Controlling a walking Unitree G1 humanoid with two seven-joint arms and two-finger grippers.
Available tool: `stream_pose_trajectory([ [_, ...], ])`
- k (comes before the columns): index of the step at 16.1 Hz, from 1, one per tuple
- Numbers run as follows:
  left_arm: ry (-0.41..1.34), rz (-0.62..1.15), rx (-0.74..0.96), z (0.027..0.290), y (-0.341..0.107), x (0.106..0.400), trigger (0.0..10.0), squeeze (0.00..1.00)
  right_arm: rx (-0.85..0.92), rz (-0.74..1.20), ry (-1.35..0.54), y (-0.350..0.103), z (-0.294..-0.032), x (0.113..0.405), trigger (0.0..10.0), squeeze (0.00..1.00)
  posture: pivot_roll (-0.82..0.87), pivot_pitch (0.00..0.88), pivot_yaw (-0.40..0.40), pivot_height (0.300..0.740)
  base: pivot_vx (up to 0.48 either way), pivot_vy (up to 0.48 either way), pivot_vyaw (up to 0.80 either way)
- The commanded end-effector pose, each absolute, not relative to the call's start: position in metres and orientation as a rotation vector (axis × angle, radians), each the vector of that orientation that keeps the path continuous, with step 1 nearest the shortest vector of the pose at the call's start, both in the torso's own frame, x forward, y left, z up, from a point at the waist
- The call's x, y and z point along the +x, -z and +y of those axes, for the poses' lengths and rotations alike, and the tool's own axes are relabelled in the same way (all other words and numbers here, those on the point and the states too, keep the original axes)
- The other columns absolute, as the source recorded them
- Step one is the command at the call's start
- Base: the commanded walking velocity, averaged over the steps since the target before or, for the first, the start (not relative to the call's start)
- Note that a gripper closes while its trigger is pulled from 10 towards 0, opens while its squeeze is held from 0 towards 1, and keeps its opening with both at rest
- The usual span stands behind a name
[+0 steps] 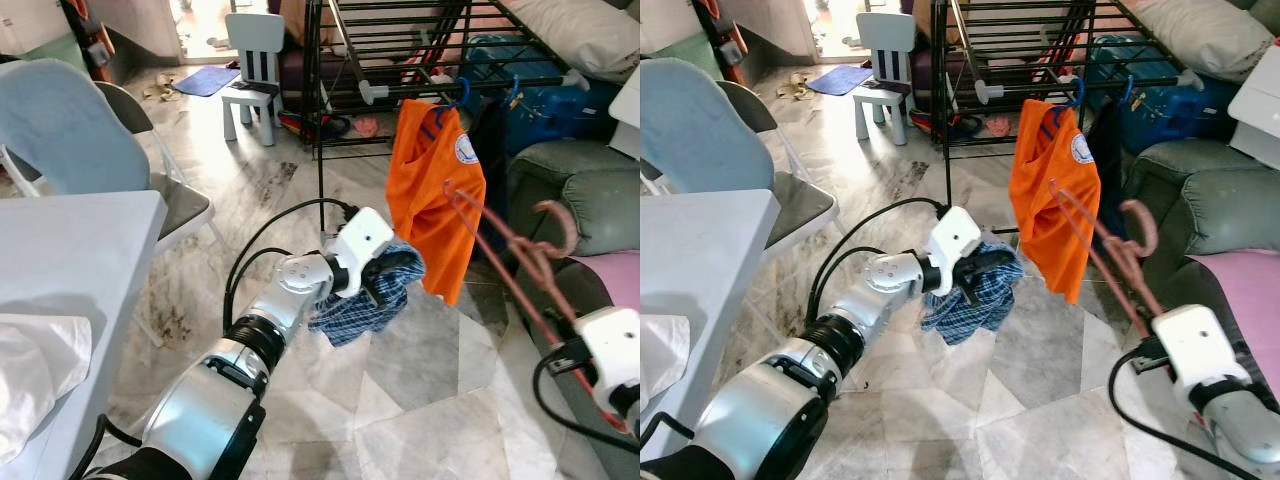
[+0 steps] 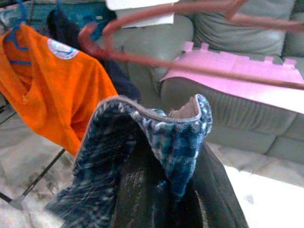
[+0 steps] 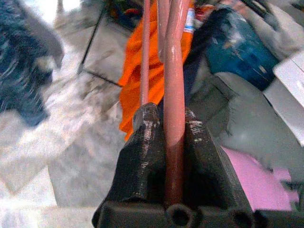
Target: Hang hanger
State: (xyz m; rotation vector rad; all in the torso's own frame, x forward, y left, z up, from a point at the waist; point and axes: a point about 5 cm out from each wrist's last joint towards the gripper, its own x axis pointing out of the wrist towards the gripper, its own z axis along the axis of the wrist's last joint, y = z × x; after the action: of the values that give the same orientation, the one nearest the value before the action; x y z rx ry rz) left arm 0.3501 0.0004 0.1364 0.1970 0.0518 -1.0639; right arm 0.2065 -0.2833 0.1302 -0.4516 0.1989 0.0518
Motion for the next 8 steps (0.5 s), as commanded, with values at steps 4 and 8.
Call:
stream_pose_trajectory([
  [4, 1.040, 0.077, 0.096, 0.006, -0.118, 0.340, 10.0, 0.00, -0.356, 0.134, -0.066, -0.123, -0.242, 0.213, 10.0, 0.00, -0.07, 0.000, 0.010, 0.740, 0.000, 0.000, 0.00],
  [8, 0.765, -0.016, 0.136, 0.043, -0.126, 0.358, 10.0, 0.00, -0.291, 0.121, -0.079, -0.117, -0.217, 0.218, 10.0, 0.00, -0.04, 0.000, -0.019, 0.740, 0.000, 0.000, 0.00],
])
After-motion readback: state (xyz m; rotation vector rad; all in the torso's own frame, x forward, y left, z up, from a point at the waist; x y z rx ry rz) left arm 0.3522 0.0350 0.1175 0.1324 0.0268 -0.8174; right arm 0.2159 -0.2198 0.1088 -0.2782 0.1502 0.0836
